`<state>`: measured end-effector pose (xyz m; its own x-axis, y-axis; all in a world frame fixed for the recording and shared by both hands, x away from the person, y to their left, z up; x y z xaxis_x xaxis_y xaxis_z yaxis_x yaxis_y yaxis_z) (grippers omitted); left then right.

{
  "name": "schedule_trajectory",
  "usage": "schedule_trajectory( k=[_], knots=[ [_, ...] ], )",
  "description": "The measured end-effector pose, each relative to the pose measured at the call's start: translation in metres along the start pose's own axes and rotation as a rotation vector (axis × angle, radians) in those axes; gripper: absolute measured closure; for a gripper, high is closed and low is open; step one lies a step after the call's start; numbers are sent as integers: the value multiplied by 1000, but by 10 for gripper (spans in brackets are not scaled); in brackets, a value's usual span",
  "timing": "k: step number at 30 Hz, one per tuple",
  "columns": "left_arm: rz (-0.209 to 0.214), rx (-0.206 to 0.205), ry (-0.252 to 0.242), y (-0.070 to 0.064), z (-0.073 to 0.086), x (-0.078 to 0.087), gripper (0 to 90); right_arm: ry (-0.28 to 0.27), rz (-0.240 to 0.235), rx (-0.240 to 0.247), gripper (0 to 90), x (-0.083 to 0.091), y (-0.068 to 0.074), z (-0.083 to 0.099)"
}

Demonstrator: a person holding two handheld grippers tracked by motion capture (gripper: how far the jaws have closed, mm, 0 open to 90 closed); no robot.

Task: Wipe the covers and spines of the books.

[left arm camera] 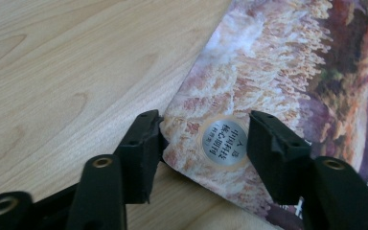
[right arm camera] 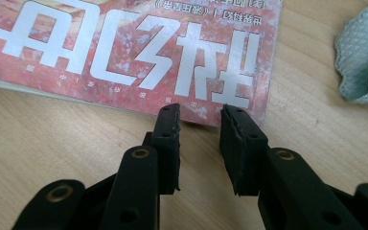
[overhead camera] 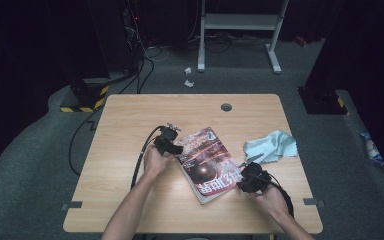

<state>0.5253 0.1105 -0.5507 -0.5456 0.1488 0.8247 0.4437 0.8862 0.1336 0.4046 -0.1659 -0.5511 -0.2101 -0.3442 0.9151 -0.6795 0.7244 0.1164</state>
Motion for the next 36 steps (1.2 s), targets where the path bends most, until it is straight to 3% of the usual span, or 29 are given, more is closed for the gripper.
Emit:
schedule_trajectory(
  k=[6, 11, 17, 21, 22, 23, 24, 27, 31, 33, 36],
  knots=[
    [-7, 10, 44, 4, 20, 13, 528, -7, 39, -10, 675, -4, -11, -12],
    [-19, 30, 99, 9, 42, 29, 536, -28, 22, -78, 663, -12, -30, -36],
    [-13, -1, 171, 5, 65, 49, 529, -59, 71, -100, 671, -23, -45, -66],
    [16, 52, 138, 12, 61, 53, 469, -69, 78, -111, 622, -26, -50, -78],
    [32, 89, 113, 17, 57, 53, 462, -84, 63, -117, 601, -25, -49, -78],
    [25, 100, 108, 20, 53, 51, 440, -96, 18, -133, 587, -23, -45, -75],
    [17, 97, 109, 22, 51, 48, 427, -105, 4, -134, 591, -20, -41, -71],
    [15, 109, 111, 24, 41, 38, 427, -83, 4, -88, 646, -17, -29, -55],
    [21, 93, 117, 20, 34, 26, 473, -45, -16, -34, 763, -16, -12, -36],
    [6, 72, 126, 18, 36, 23, 498, -42, -21, -11, 810, -17, -7, -36],
    [24, 61, 145, 15, 38, 27, 554, -38, -20, 1, 845, -21, -4, -43]
  ],
)
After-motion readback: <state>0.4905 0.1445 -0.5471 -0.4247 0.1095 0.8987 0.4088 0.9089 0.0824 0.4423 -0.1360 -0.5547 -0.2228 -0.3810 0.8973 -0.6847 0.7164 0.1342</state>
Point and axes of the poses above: each handheld gripper's, and its own axes: x roughly backward along the jaws, z roughly out of its underside, y roughly to its left, the point moved 7 cm from there along -x, roughly forward along the jaws, and after that the axes turned 7 degrees about -z, right-handed, at the moved point
